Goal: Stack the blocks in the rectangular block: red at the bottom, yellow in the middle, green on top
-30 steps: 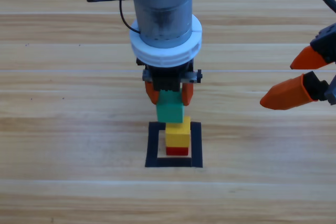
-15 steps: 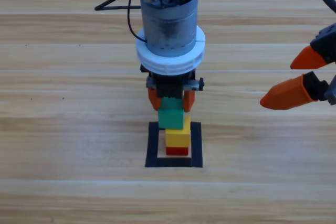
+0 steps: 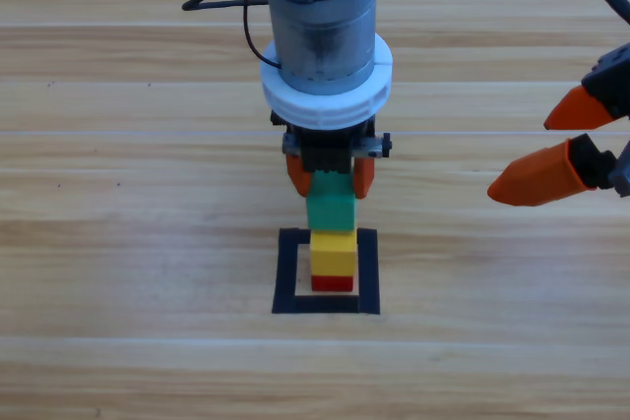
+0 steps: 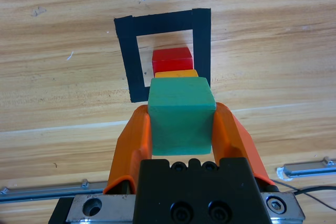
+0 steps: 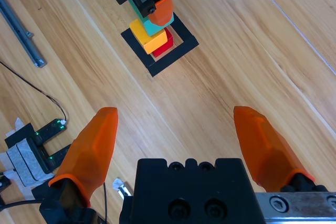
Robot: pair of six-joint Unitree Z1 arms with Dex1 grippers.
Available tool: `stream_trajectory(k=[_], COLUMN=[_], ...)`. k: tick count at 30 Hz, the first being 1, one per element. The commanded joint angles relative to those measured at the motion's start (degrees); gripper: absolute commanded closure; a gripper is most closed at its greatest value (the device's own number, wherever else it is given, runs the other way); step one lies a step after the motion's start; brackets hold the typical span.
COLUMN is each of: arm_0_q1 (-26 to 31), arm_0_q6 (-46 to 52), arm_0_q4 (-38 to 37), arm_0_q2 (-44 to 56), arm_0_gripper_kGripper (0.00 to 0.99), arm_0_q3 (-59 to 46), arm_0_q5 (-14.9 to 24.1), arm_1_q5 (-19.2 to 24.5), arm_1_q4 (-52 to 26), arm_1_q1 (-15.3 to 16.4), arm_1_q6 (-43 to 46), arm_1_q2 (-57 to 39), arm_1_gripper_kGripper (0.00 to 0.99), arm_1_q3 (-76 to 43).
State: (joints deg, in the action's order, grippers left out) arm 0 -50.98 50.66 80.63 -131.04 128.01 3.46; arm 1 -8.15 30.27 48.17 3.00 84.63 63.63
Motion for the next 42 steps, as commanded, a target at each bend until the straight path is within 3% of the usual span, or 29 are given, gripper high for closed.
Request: stream_trajectory(k=[1, 42], arm_0_q1=[-1.40, -2.28], arm_0_q6=[0.41, 0.58], arm_0_q4=[0.40, 0.40], arm_0_q2=[-2.73, -4.05], arm_0_gripper_kGripper=[0.990, 0.990], arm_0_q3=[-0.13, -0.40], arm_0_q5=[0.75, 1.37], arm_1_q5=[-0.99, -1.17], arm_1_q4=[0.76, 0.76], arm_1_q1=[-1.67, -1.67], arm_1_q6=[0.60, 0.69], arm_1_q2=[1.85, 3.26], arm_1_gripper_kGripper=[0.016, 0.016], arm_1_q3=[-1.14, -0.88])
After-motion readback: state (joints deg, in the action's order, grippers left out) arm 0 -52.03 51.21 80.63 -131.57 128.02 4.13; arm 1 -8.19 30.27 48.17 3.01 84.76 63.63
